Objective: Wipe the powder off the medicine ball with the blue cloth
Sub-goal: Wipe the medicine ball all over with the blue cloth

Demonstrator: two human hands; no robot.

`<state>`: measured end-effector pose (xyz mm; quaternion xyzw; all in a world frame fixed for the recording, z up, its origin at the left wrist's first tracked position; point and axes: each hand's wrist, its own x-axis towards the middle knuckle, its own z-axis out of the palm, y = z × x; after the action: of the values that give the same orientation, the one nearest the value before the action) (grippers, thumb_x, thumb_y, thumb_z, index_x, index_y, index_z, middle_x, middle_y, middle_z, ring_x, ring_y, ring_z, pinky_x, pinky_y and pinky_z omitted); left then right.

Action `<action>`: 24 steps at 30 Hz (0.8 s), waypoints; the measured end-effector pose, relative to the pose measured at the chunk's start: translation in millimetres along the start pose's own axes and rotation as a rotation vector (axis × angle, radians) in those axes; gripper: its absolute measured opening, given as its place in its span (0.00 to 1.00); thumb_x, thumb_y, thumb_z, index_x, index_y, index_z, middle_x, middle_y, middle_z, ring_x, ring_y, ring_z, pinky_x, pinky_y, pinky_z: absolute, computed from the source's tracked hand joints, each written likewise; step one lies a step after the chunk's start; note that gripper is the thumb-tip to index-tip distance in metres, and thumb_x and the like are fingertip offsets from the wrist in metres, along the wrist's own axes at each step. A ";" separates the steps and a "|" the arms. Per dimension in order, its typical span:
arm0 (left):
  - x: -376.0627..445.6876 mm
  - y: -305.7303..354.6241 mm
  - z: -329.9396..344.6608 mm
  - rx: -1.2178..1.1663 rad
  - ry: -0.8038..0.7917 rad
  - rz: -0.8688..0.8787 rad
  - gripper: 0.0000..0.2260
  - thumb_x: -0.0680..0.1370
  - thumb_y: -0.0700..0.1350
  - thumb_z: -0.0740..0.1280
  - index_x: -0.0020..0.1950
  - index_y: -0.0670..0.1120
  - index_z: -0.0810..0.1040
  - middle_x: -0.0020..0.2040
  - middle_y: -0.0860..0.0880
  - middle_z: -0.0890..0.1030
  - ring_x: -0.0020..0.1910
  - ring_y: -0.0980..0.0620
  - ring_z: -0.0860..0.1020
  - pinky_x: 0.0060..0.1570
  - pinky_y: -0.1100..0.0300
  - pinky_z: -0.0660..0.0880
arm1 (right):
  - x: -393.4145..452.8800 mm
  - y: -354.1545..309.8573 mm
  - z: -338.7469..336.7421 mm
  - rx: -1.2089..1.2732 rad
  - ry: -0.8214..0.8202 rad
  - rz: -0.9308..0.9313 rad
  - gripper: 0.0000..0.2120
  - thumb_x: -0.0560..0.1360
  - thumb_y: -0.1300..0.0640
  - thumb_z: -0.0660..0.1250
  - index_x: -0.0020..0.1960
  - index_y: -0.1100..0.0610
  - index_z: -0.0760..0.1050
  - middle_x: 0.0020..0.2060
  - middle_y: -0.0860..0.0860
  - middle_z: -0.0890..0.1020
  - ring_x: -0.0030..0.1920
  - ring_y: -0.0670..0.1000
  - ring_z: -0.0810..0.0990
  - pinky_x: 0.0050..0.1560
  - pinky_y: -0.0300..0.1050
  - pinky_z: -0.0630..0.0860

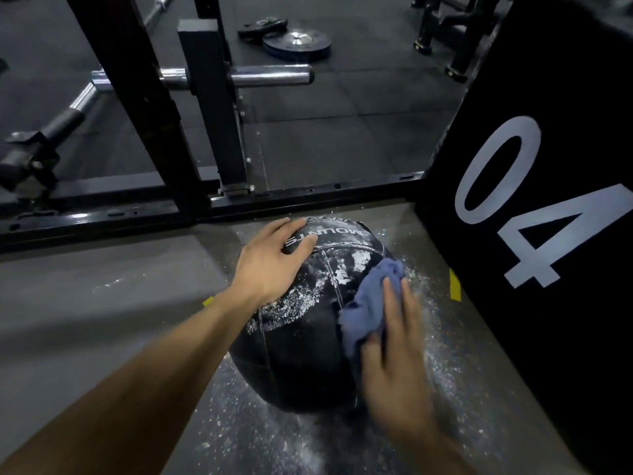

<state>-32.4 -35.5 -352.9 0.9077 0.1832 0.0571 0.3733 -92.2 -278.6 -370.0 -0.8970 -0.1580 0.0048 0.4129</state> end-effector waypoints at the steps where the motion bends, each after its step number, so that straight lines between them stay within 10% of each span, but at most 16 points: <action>1: 5.7 2.4 -0.9 0.012 -0.014 -0.009 0.27 0.81 0.71 0.56 0.78 0.64 0.69 0.80 0.60 0.66 0.79 0.54 0.65 0.79 0.50 0.59 | -6.5 -4.8 6.5 -0.055 0.021 -0.021 0.34 0.84 0.46 0.51 0.86 0.40 0.42 0.85 0.36 0.39 0.85 0.45 0.37 0.84 0.65 0.50; 10: -38.0 -7.5 18.7 0.057 0.136 0.132 0.30 0.78 0.71 0.54 0.76 0.62 0.72 0.77 0.58 0.70 0.77 0.54 0.67 0.77 0.44 0.62 | 41.0 -24.8 6.0 -0.200 0.059 0.051 0.35 0.79 0.43 0.47 0.85 0.49 0.59 0.85 0.52 0.58 0.85 0.56 0.54 0.83 0.63 0.57; 24: -83.4 29.7 49.0 0.213 0.273 0.027 0.28 0.79 0.69 0.53 0.77 0.62 0.69 0.79 0.52 0.66 0.79 0.51 0.61 0.80 0.46 0.53 | 189.1 -8.7 -29.5 -0.075 -0.379 0.339 0.33 0.75 0.40 0.49 0.73 0.50 0.76 0.70 0.53 0.80 0.69 0.57 0.77 0.72 0.57 0.70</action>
<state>-89.2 -118.4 -364.4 0.9283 0.2249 0.1651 0.2459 89.1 -240.8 -321.0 -0.9084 -0.0798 0.2362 0.3357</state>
